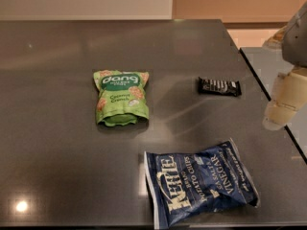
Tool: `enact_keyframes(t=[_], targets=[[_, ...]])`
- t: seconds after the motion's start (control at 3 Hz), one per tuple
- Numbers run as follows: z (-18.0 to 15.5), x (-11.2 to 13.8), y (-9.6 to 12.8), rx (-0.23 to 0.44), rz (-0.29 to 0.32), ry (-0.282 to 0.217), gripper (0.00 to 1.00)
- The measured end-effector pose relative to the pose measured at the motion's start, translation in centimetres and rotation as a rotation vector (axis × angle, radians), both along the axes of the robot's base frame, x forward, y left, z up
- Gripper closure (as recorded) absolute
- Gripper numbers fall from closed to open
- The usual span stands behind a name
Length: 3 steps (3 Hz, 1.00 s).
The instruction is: Move blue chip bag near green rice chip bag
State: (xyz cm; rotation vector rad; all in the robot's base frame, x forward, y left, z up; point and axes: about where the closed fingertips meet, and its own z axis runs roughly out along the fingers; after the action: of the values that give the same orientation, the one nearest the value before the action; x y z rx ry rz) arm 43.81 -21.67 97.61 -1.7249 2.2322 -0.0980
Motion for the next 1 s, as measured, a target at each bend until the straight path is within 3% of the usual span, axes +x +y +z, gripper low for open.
enact_keyframes(t=[0.67, 1.0], targets=[[-0.1, 0.0, 0.4, 0.003, 0.015, 0.002, 0.00], [-1.0, -1.4, 1.4, 0.036, 0.066, 0.014, 0.00]])
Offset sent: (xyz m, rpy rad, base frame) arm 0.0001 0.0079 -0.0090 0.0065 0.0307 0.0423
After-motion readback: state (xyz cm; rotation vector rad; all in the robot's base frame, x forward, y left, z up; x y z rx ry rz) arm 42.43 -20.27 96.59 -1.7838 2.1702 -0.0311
